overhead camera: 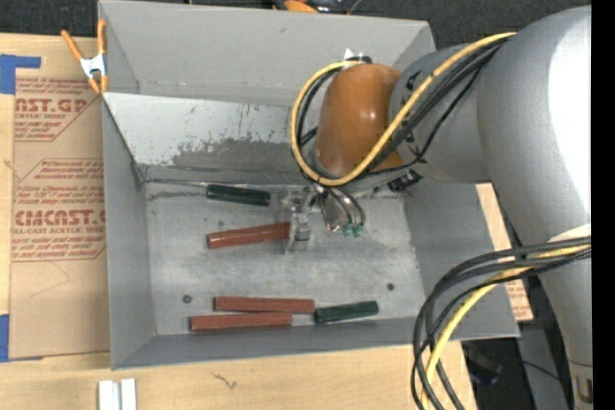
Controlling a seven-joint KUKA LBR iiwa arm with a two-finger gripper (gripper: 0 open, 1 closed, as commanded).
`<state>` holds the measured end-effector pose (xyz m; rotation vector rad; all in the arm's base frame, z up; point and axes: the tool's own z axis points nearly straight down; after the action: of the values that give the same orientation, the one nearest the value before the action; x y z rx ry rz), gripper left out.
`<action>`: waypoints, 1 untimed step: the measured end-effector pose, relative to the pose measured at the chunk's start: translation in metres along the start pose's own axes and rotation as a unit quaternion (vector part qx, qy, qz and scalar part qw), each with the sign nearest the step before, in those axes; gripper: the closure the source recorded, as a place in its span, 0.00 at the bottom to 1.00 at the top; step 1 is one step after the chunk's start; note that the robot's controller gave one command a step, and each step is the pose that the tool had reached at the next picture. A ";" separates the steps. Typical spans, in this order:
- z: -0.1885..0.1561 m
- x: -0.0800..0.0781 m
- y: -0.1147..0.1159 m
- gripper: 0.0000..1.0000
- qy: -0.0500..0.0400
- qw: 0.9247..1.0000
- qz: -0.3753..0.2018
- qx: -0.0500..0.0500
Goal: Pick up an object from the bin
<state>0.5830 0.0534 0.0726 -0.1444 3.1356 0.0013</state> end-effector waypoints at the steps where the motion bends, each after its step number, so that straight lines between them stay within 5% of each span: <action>1: -0.022 0.013 -0.010 1.00 0.000 0.972 -0.234 0.000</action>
Offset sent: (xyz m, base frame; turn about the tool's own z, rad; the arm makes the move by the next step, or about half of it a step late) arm -0.0124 -0.0116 0.0221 -0.4722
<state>0.5707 0.0422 0.0946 -0.8749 3.0154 0.0003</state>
